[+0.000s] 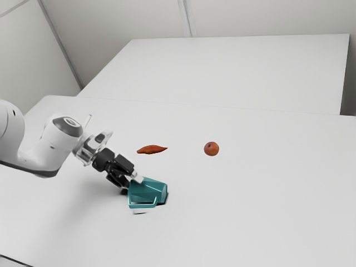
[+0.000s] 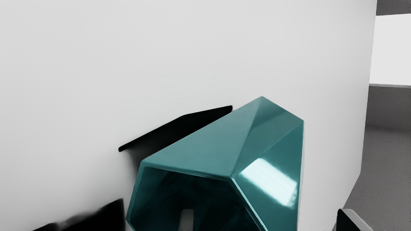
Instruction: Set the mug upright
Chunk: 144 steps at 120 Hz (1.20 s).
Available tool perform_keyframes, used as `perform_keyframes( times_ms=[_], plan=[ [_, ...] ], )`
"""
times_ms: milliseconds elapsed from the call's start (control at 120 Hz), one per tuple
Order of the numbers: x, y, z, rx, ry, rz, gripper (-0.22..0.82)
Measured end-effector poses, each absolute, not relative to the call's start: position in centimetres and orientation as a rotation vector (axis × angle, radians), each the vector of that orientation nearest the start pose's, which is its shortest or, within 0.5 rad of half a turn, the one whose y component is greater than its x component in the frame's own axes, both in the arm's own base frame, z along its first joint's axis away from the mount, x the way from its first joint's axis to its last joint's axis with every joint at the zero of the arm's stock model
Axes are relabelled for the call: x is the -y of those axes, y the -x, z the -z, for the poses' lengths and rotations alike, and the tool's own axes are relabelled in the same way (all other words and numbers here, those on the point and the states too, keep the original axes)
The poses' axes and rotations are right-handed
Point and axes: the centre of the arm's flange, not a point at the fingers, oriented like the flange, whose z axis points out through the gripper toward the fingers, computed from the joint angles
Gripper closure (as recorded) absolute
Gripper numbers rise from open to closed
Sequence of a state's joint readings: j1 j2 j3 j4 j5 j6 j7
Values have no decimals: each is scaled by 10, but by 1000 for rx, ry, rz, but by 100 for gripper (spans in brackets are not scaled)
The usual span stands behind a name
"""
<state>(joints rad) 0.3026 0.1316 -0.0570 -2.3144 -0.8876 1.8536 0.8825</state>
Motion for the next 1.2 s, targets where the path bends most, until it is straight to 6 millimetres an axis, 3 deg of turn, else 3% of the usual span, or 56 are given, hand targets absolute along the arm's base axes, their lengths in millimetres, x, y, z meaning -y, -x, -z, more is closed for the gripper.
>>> perform_keyframes(
  times_ms=[367,625,1008,1200],
  plan=[
    [-48,-467,-276,220,-2136,4,43],
    [-46,-467,-277,287,-2117,-28,66],
    [-36,-469,-283,377,-2110,-63,75],
    [-6,-476,-317,503,-2157,-101,77]
  ],
)
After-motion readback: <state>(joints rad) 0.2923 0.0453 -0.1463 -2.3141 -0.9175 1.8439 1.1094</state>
